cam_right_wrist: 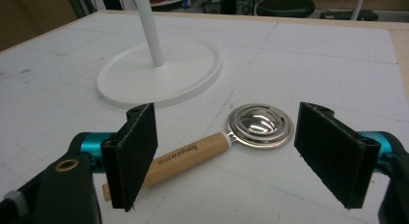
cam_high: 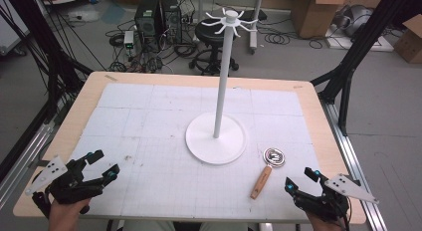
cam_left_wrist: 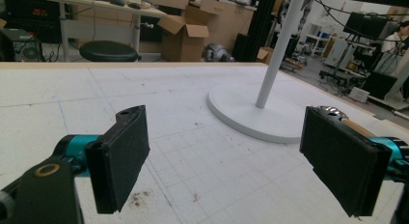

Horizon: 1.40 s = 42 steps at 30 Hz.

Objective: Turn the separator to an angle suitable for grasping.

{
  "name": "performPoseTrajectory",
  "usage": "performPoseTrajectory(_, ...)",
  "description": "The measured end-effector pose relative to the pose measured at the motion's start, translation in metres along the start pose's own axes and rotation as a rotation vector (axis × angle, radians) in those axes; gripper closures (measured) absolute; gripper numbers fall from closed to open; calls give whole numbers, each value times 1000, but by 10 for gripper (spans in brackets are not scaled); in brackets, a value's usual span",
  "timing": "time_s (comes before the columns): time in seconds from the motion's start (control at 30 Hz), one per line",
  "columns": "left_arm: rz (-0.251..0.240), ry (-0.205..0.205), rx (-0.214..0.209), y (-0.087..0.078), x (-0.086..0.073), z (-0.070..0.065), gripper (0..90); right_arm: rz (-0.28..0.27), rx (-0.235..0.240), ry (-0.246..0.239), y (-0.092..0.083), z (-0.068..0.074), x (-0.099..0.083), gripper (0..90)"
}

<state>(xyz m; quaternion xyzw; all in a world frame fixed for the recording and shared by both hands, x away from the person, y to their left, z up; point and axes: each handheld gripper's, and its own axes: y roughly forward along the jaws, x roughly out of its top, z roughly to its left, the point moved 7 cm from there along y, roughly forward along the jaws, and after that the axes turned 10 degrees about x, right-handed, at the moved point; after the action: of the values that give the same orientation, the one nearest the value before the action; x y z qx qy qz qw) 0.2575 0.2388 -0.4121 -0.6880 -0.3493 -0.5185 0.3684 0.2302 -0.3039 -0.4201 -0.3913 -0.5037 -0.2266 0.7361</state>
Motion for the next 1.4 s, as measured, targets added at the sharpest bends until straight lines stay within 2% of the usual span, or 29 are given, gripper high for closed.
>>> performPoseTrajectory(0.2,4,-10,5,1,-1,2,179,21,6,3,2,-1,-3,259)
performPoseTrajectory(0.33,1,-16,9,-1,0,3,179,41,-6,11,5,-1,-6,352)
performPoseTrajectory(0.43,-6,-29,16,-3,1,3,179,78,-5,27,8,-1,-10,519)
performPoseTrajectory(0.53,1,-19,5,-3,1,1,180,137,5,31,13,-1,-16,710)
performPoseTrajectory(0.63,-4,-26,6,-5,2,0,179,179,19,2,19,2,-20,864)
performPoseTrajectory(0.67,-4,-26,6,-5,2,0,180,179,19,2,19,2,-20,864)
performPoseTrajectory(0.7,5,-23,-2,-8,-1,-2,180,239,37,-25,26,7,-27,889)
performPoseTrajectory(0.8,5,-20,-6,-11,-1,-4,181,326,69,-63,38,15,-36,889)
performPoseTrajectory(0.93,1,-22,-4,-13,-1,-3,182,398,113,-111,52,28,-42,889)
performPoseTrajectory(1.03,9,-26,-2,-12,-2,-1,183,457,118,-143,57,34,-49,889)
performPoseTrajectory(1.2,9,-29,0,-12,-2,0,183,501,143,-148,65,38,-56,889)
performPoseTrajectory(1.27,13,-28,0,-12,-2,0,183,507,150,-164,68,41,-56,889)
performPoseTrajectory(1.4,14,-28,0,-11,-3,0,184,508,171,-163,75,47,-55,889)
